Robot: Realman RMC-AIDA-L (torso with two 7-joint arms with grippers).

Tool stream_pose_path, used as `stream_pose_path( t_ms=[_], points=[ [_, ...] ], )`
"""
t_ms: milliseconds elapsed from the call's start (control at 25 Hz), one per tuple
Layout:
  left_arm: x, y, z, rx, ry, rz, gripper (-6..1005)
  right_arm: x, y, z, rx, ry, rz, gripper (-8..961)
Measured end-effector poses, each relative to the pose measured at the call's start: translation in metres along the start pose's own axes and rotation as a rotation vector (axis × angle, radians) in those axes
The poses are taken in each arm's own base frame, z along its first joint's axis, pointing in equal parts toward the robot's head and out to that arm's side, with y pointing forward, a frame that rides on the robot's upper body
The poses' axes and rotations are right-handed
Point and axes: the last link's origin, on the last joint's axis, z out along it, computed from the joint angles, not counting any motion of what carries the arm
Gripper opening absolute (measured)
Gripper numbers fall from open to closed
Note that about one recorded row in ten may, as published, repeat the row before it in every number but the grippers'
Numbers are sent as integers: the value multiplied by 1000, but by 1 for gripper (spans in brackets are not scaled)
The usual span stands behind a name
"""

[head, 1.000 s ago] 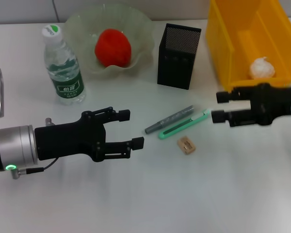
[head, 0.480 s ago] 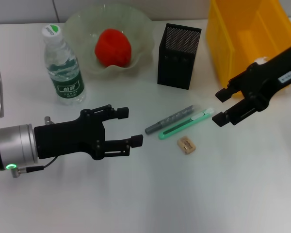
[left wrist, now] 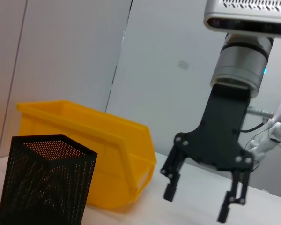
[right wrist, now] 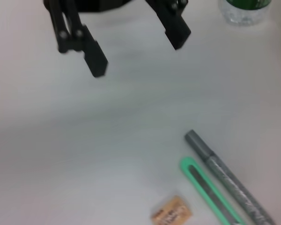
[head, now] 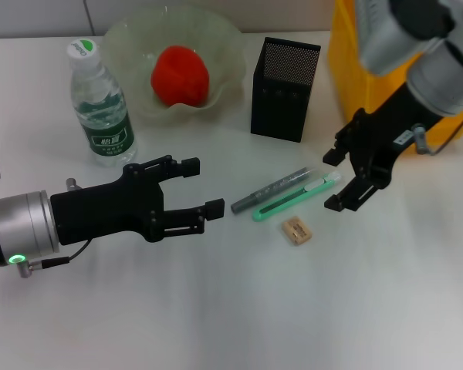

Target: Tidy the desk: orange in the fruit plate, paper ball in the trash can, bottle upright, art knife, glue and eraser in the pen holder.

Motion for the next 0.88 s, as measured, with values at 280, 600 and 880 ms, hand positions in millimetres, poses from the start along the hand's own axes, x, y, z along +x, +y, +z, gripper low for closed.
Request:
stream_pose_path(
  t_ms=[280,600,880],
  points=[
    [-2,-1,-1,15,-4,-6,859,-6,-7,13,78,68,-79,757],
    [-4,-2,-1,26,-10,-23,859,-5,-9,30,100,110,-174,757],
    [-7,-1,-1,28,-11,-36,859,-4,-12,42,126,148,-232,757]
  ],
)
